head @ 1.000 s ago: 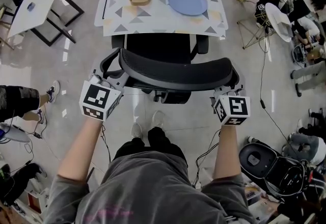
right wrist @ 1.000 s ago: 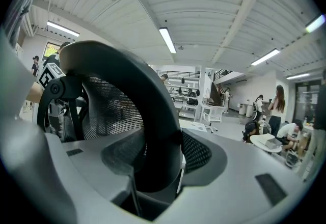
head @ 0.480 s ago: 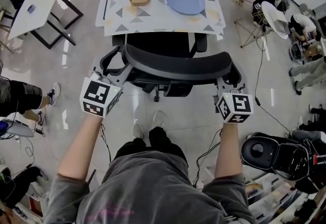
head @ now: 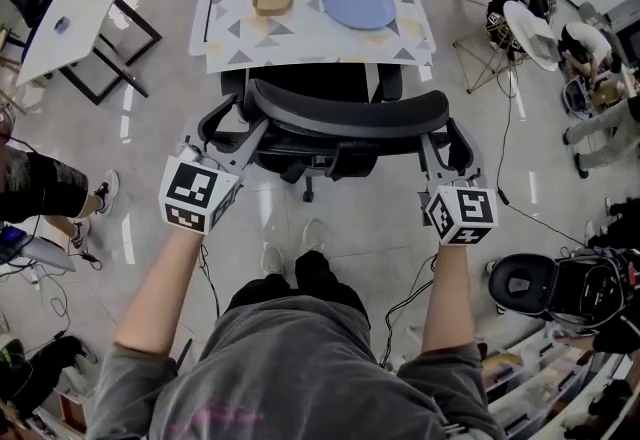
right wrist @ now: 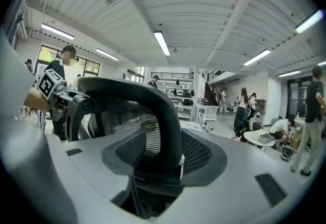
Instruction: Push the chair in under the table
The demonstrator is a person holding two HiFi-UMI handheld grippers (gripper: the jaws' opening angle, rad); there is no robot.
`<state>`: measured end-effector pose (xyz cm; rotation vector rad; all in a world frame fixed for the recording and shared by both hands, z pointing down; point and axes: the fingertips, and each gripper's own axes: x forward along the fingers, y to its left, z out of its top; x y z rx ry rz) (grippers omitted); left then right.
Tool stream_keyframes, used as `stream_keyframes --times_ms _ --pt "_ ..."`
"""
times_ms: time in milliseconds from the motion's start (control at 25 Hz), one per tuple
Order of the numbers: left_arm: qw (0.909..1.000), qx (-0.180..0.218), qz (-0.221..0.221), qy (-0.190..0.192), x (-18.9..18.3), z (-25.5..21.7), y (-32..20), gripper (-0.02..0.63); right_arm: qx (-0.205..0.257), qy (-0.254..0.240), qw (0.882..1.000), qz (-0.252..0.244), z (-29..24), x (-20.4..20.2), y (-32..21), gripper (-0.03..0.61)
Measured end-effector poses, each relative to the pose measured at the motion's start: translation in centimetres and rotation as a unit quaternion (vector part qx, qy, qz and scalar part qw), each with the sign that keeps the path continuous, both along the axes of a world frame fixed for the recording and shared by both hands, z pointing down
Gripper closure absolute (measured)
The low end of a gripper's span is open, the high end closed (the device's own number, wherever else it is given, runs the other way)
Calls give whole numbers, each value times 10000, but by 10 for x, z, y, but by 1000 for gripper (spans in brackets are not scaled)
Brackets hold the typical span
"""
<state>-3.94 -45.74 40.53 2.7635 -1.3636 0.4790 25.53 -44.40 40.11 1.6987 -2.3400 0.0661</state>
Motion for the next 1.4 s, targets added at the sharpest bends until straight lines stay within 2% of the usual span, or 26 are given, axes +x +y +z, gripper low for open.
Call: stream_keyframes --times_ms 480,1080,1400 --pt "9994 189 206 180 -11 -19 30 403 174 -153 9995 227 -23 -15 41 377" --pt "9948 492 717 540 -34 -57 69 494 295 -260 9988 289 -48 -76 102 383" --pt "9928 506 833 699 -37 -63 85 538 275 -329 9988 216 -55 -91 125 410"
